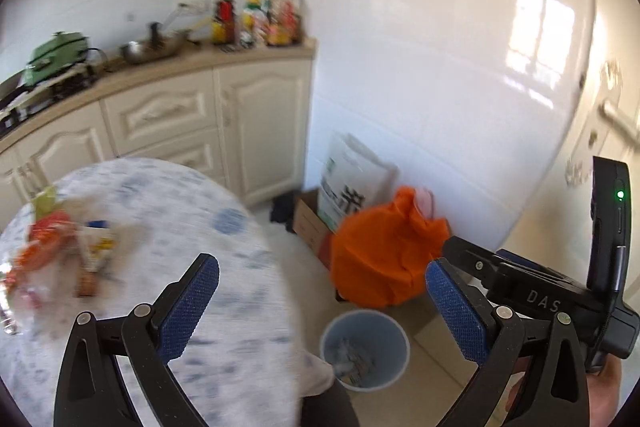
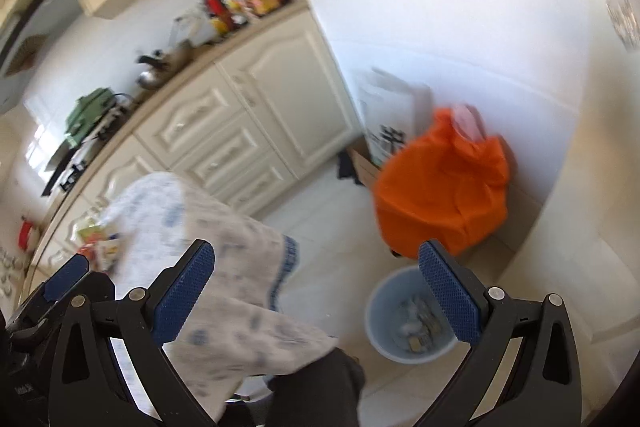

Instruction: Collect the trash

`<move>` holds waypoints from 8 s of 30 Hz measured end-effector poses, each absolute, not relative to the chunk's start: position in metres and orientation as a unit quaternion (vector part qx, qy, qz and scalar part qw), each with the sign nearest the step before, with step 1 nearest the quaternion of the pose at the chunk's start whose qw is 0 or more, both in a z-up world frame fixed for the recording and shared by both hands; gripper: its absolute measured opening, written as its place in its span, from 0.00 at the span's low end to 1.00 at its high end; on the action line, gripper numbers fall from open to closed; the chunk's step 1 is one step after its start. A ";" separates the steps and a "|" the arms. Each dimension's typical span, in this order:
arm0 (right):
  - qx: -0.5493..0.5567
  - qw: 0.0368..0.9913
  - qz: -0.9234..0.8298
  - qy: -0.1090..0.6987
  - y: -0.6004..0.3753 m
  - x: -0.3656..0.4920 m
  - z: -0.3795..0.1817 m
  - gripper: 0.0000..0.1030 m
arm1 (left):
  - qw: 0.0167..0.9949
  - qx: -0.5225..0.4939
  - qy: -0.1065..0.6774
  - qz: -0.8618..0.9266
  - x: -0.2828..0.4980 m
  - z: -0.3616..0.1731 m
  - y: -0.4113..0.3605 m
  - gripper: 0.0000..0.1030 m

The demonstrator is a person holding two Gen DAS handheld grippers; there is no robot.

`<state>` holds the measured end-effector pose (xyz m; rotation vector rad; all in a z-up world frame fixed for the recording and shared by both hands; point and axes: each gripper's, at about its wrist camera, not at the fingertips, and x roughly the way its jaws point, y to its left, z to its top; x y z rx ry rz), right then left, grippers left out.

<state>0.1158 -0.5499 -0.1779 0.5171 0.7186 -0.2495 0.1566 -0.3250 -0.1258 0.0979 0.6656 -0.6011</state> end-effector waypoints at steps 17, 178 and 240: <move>0.149 0.939 -0.004 0.310 -0.387 0.159 -0.100 1.00 | 0.955 -0.004 0.252 -0.157 0.109 -0.085 -0.128 0.99; 0.305 0.821 -0.207 0.436 -0.668 0.103 -0.337 0.85 | 0.807 0.189 0.457 -0.324 0.255 -0.264 -0.552 0.99; 0.058 0.928 0.034 0.365 -0.296 0.257 -0.145 1.00 | 0.954 0.085 0.263 -0.121 0.209 -0.108 -0.085 0.99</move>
